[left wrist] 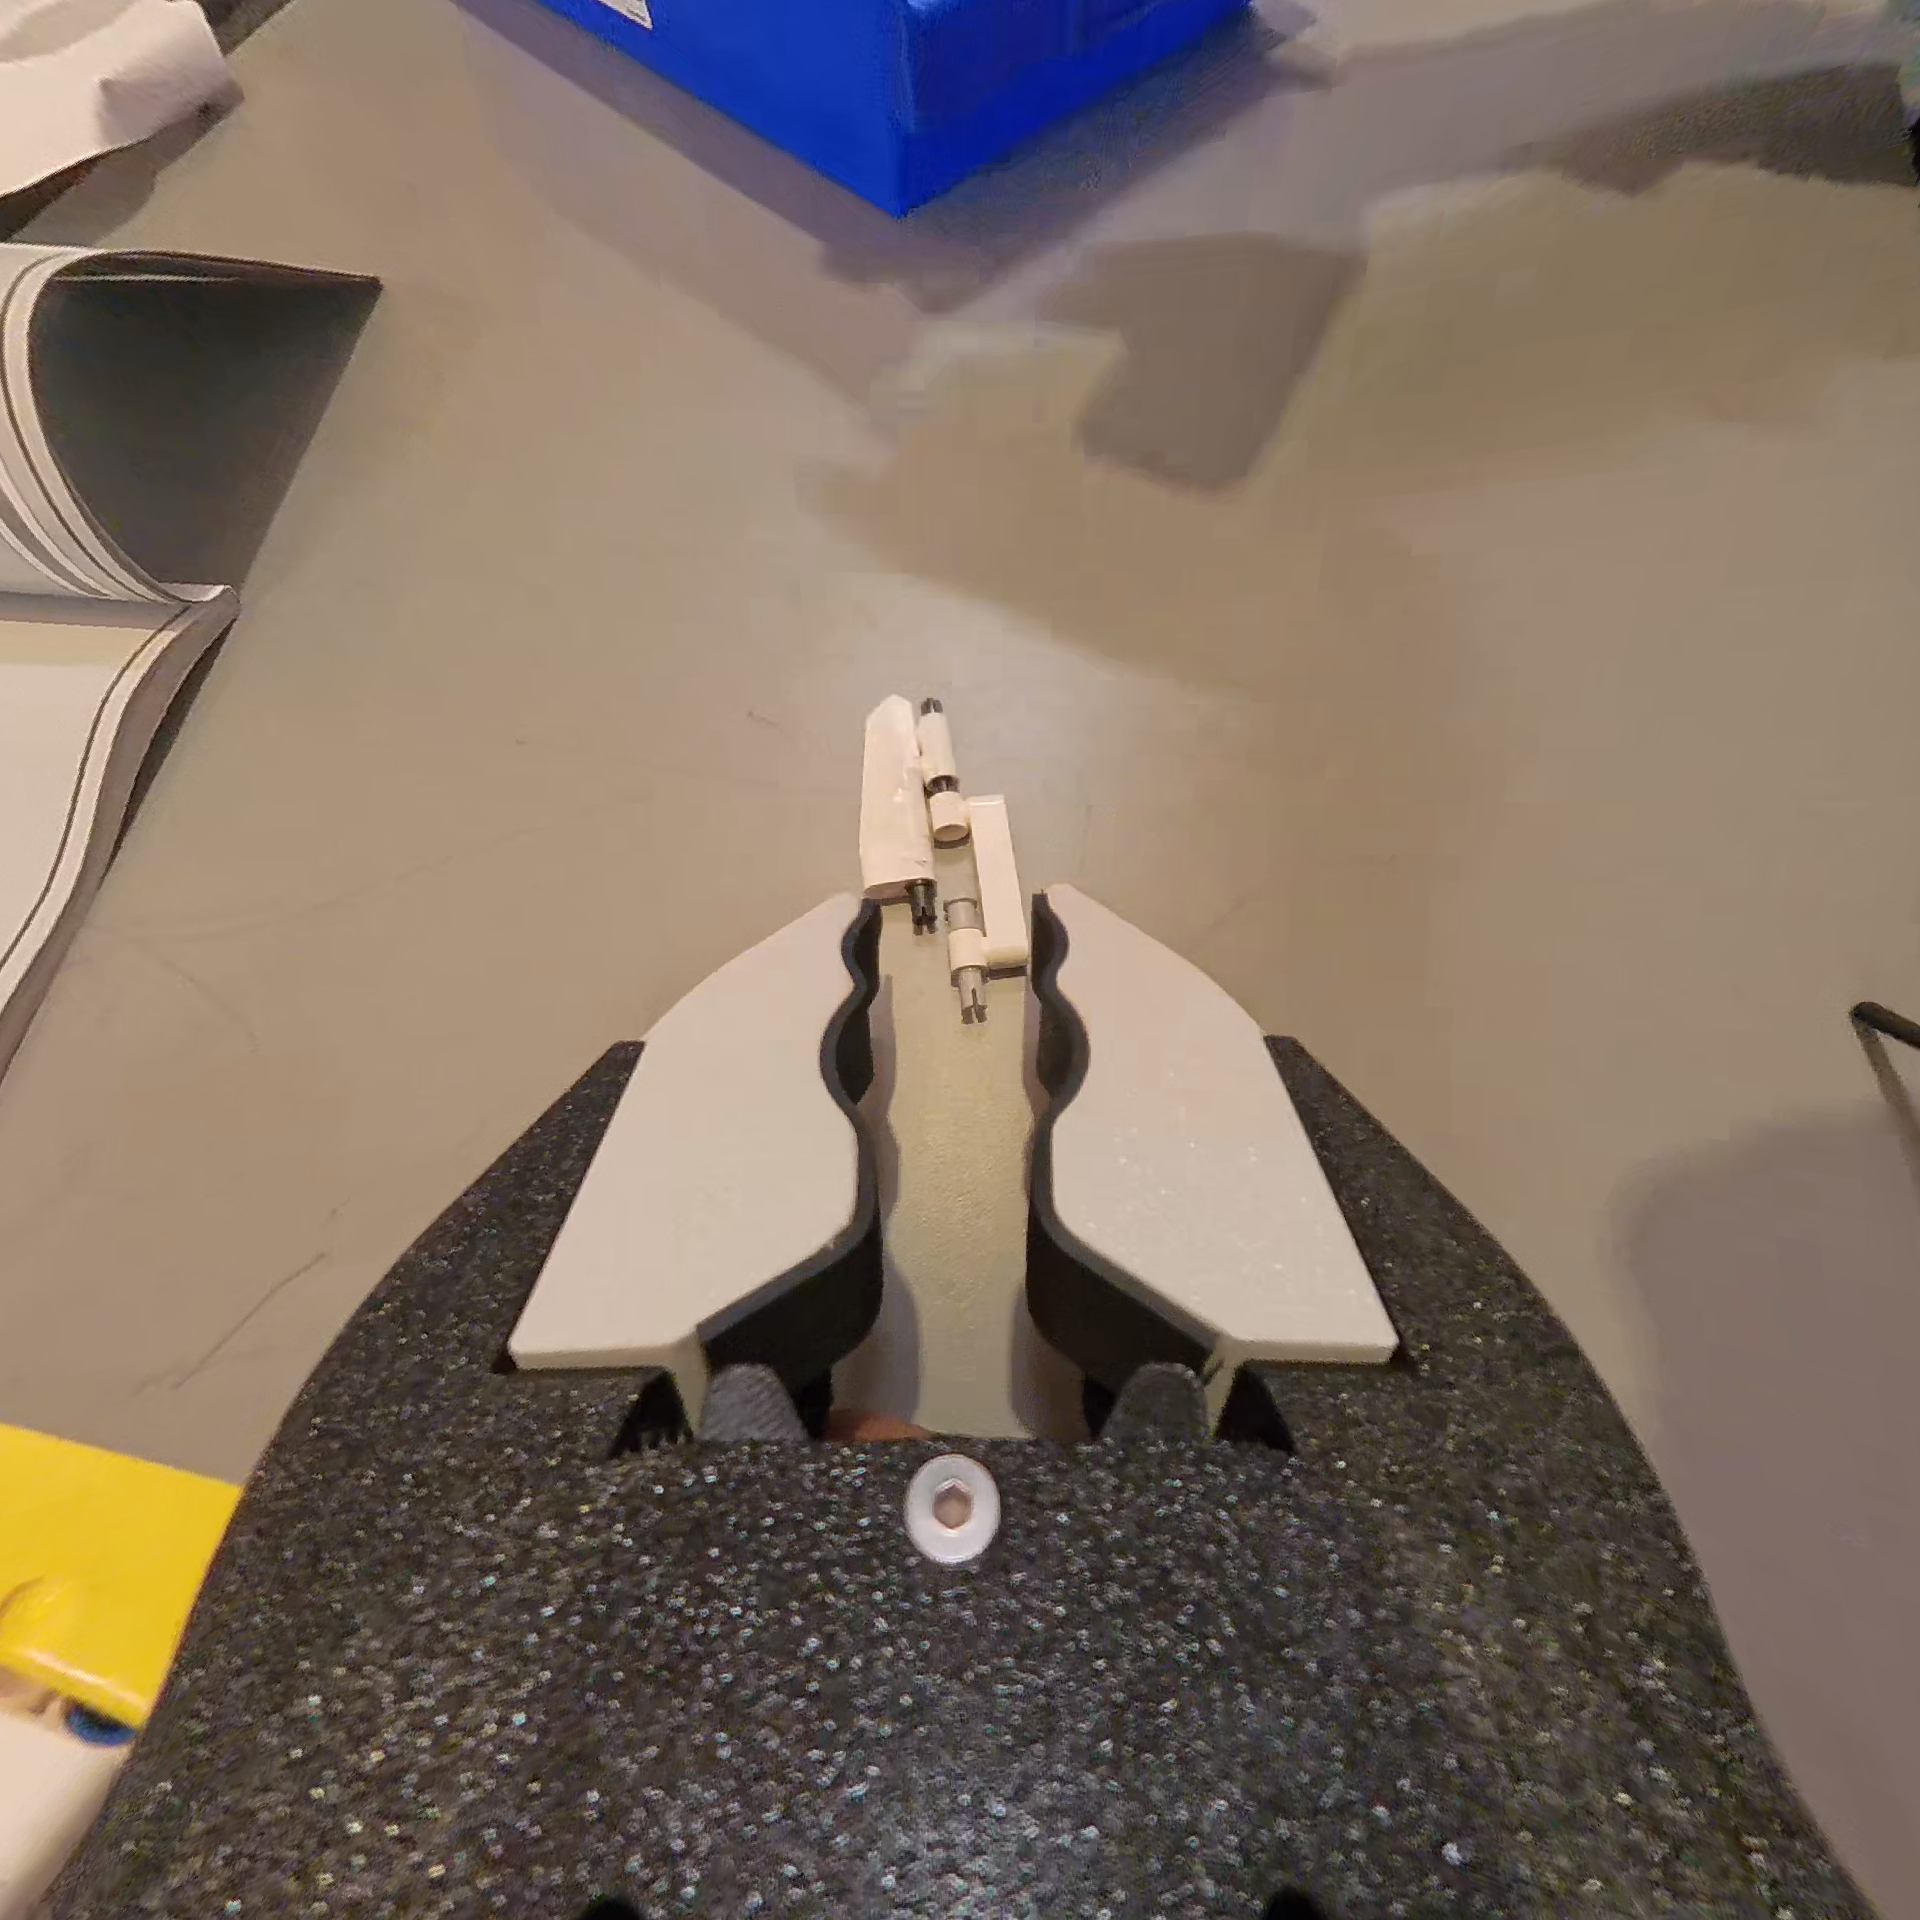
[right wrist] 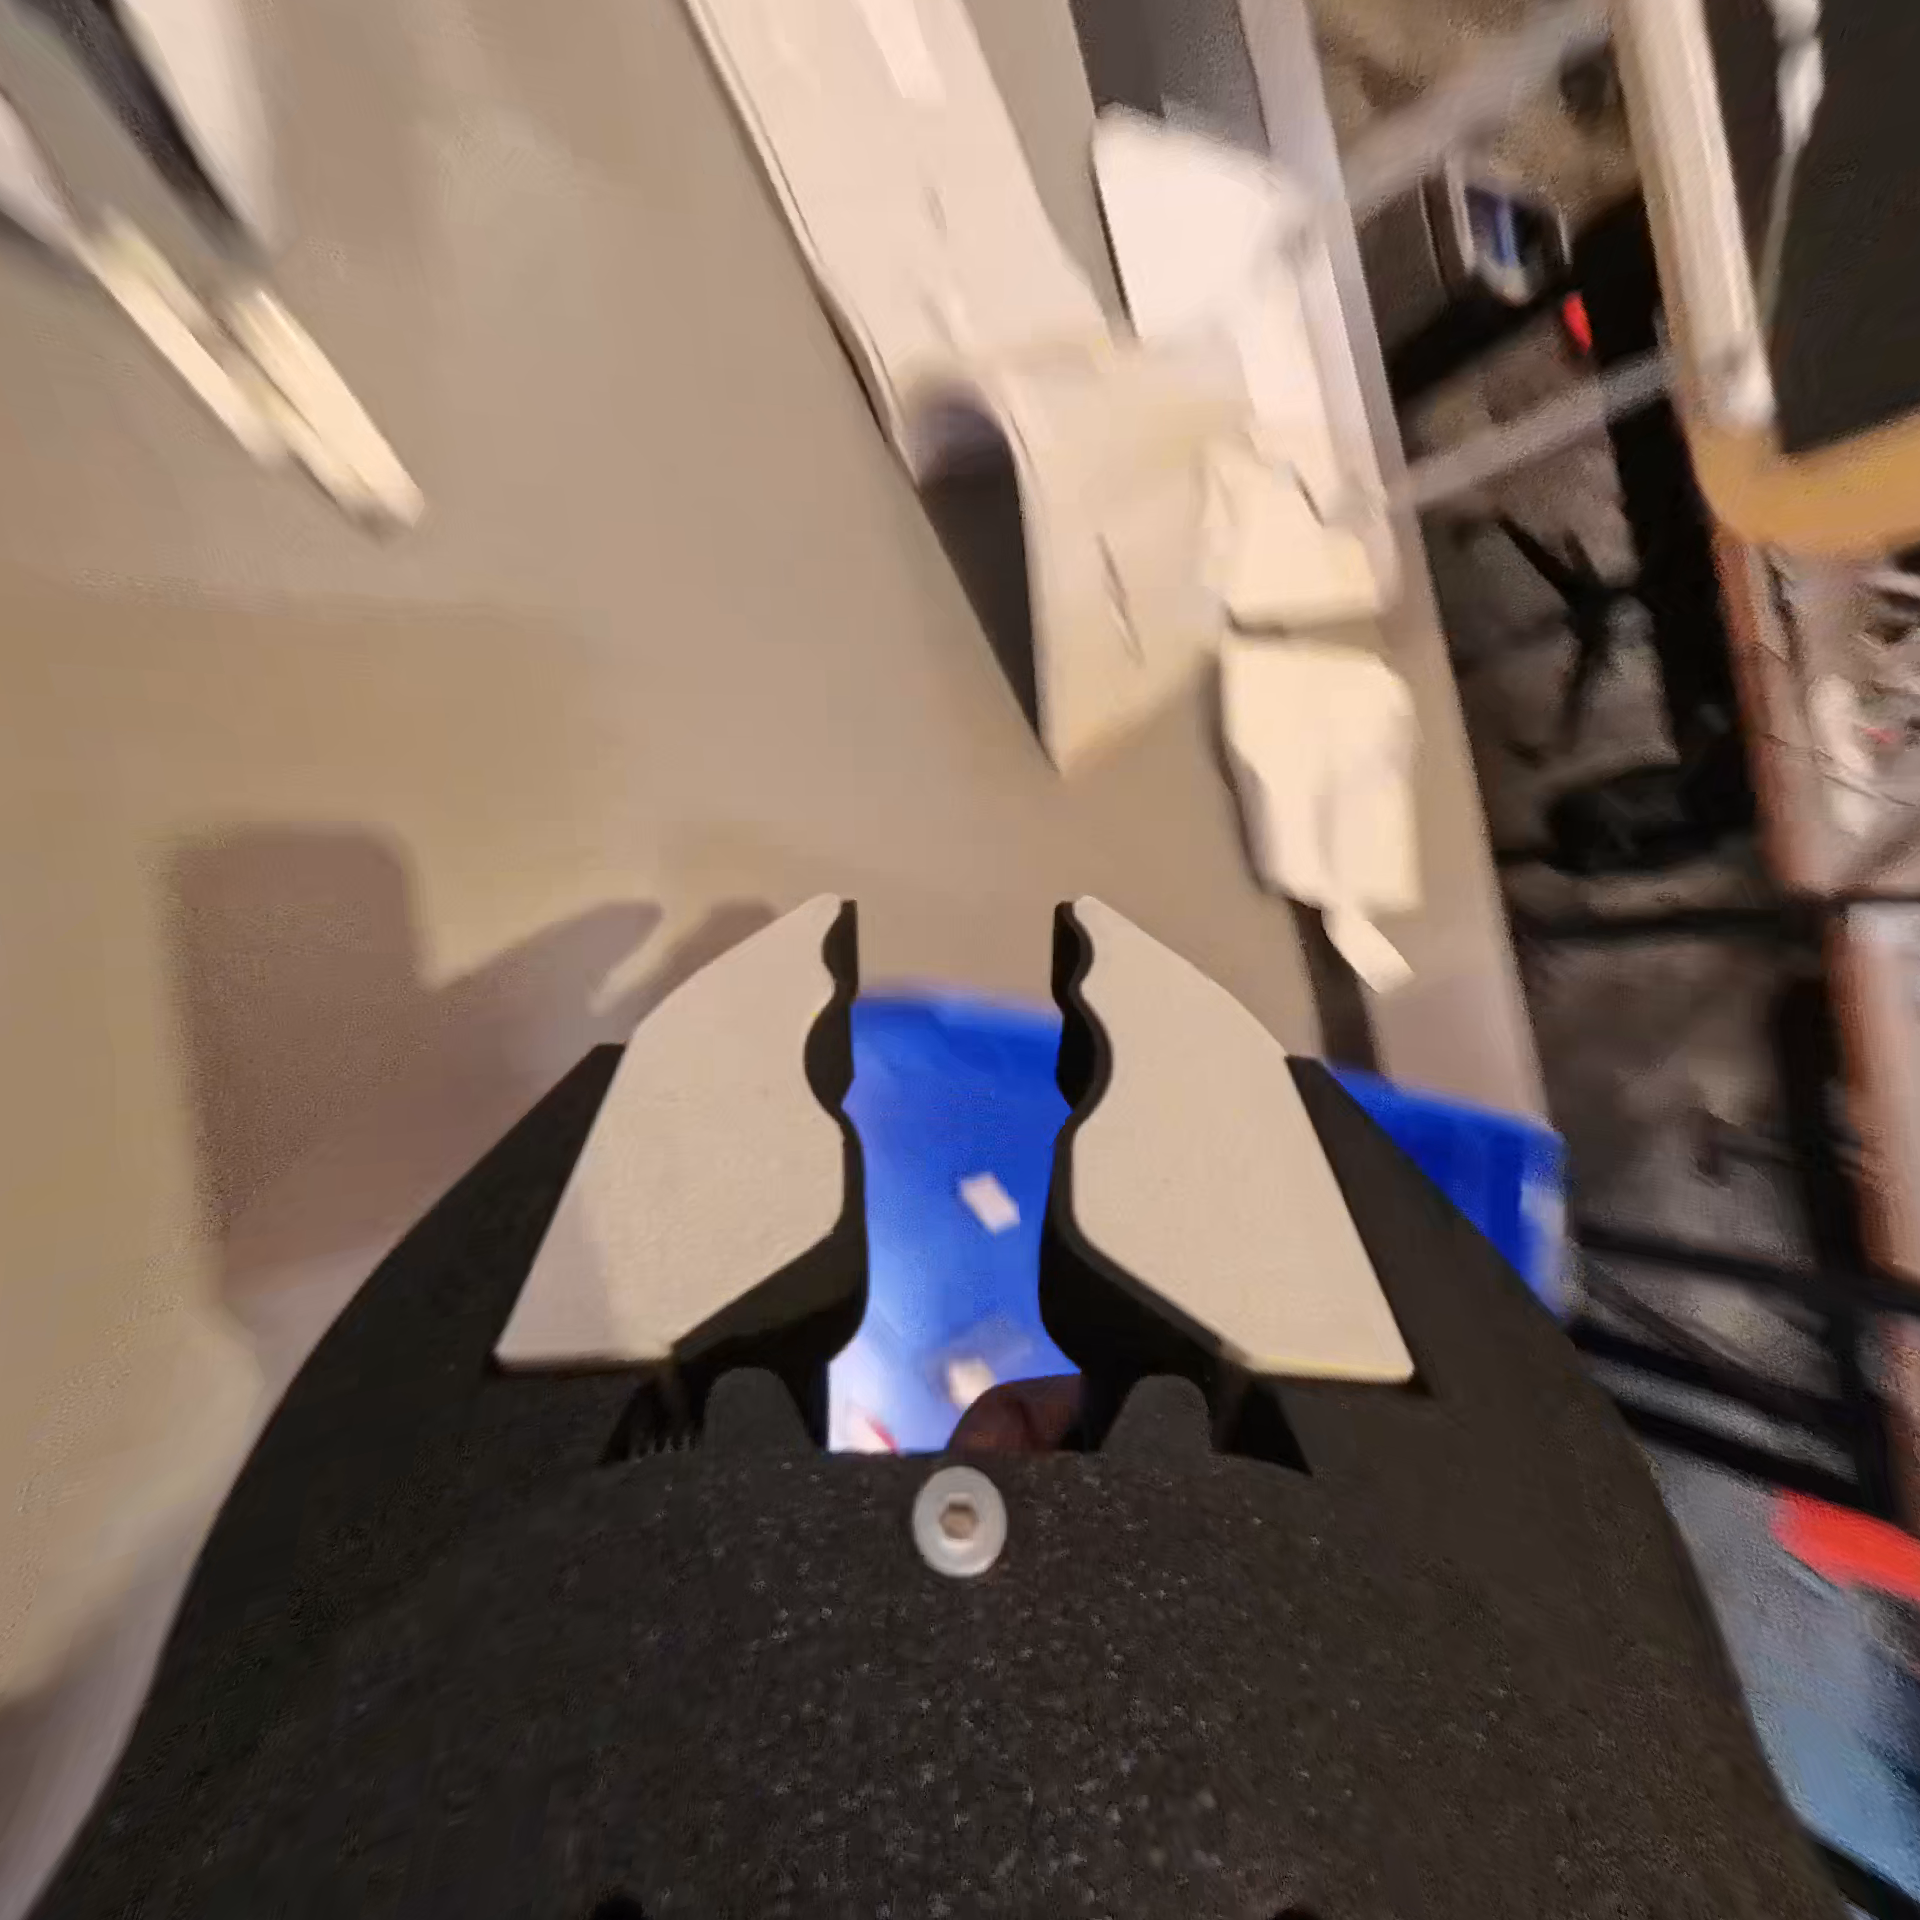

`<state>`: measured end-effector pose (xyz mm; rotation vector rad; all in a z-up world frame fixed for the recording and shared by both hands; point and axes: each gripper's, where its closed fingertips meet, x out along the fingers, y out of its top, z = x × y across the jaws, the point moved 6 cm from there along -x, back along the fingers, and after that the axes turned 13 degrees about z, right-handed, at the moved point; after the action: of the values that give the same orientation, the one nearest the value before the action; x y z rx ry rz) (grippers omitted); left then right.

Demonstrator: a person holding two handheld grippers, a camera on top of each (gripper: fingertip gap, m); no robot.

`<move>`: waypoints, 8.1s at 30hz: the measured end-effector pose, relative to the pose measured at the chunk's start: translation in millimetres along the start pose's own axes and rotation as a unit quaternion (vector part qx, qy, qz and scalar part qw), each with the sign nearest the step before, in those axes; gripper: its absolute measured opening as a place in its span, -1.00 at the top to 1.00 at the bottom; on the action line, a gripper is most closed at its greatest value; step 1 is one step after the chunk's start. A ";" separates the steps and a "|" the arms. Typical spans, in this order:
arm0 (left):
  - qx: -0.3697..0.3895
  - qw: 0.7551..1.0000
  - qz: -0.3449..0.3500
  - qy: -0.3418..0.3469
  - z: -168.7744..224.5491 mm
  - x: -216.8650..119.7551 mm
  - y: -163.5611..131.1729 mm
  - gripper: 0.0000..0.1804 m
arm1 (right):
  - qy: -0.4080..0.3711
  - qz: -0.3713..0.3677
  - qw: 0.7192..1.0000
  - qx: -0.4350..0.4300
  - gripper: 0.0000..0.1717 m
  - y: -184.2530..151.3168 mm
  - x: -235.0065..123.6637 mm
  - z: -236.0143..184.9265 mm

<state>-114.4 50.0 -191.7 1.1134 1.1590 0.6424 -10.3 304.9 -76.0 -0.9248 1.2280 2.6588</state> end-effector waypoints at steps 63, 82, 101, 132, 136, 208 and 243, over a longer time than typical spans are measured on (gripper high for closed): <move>-0.030 0.997 0.071 0.015 -4.1 -8.1 10.0 0.70 | 0.165 -0.094 0.979 0.068 0.95 35.8 138.8 -85.2; -0.035 0.996 0.074 -0.033 -4.0 -5.5 11.6 0.72 | 0.228 -0.027 0.967 0.109 0.95 18.0 159.0 -94.6; -0.031 0.997 0.072 -0.028 -3.6 -5.2 11.2 0.72 | 0.235 -0.002 0.967 0.101 0.96 19.0 161.1 -95.8; -0.060 0.994 0.083 0.045 -5.1 -4.8 12.5 0.76 | 0.270 0.179 0.945 -0.043 0.96 58.7 137.9 -133.0; -0.056 0.995 0.077 0.043 -4.0 -4.0 11.9 0.82 | 0.258 0.186 0.947 -0.046 0.95 61.3 135.7 -132.1; -0.087 0.992 0.085 0.027 -0.8 -9.3 10.6 0.95 | 0.303 0.222 0.920 0.112 0.99 41.5 129.4 -131.2; -0.111 0.984 0.134 0.035 -2.3 -8.5 17.9 0.96 | 0.273 0.254 0.921 0.116 0.98 46.6 128.4 -127.8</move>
<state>-117.0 49.9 -171.9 1.0691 0.9771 1.0022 -66.2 159.2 -179.1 -1.5510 2.1069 2.5748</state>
